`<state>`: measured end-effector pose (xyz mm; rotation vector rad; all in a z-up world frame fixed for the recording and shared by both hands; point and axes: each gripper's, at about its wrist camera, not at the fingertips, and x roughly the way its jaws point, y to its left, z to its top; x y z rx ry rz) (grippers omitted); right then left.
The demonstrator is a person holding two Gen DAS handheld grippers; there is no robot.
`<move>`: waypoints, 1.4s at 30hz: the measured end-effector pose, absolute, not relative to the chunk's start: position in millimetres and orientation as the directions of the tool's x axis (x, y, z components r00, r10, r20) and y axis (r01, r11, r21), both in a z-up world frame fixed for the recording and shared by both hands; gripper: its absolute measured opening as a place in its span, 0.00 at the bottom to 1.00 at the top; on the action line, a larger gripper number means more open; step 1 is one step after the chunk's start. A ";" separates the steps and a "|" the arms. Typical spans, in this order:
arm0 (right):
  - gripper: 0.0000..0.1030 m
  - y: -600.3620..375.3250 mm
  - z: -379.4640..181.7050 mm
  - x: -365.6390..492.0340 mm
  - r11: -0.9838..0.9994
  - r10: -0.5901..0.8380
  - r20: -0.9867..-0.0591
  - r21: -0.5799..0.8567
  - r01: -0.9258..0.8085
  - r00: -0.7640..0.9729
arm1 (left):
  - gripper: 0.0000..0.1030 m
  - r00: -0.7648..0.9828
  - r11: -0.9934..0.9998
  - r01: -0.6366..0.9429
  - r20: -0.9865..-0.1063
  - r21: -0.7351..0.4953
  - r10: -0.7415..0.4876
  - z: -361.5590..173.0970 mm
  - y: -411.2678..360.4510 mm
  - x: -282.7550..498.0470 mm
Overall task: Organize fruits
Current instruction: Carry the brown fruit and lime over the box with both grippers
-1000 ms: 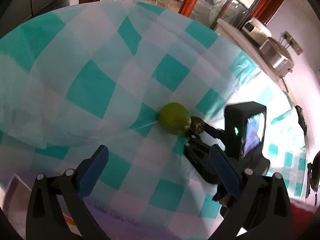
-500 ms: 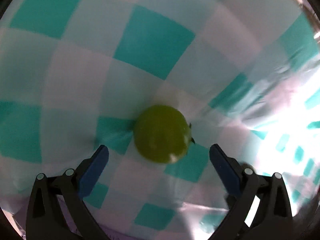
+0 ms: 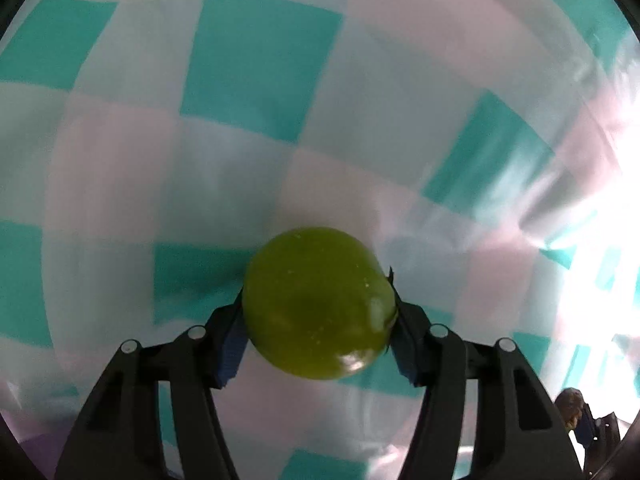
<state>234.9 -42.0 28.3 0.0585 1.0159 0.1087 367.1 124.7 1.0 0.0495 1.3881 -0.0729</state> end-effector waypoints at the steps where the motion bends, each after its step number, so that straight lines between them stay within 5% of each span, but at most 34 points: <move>1: 0.40 -46.0 26.5 242.7 0.993 0.116 -0.846 0.102 -0.055 0.520 | 0.59 0.171 0.996 0.079 -0.984 -0.029 -0.042 2.7 121.6 362.4; 12: 0.40 -84.8 35.1 174.7 0.992 0.084 -0.838 0.120 0.032 0.540 | 0.59 0.236 0.981 0.140 -0.958 -0.135 -0.166 55.6 62.7 287.0; 24: 0.40 -155.2 82.8 53.4 0.988 0.081 -0.802 0.141 0.056 0.591 | 0.59 0.396 0.975 0.203 -0.903 -0.089 -0.165 99.2 24.1 145.5; 42: 0.40 -184.2 180.9 -51.5 0.974 0.215 -0.660 0.087 -0.211 0.720 | 0.59 0.663 0.979 0.203 -0.736 -0.003 -0.140 192.8 -14.3 -23.4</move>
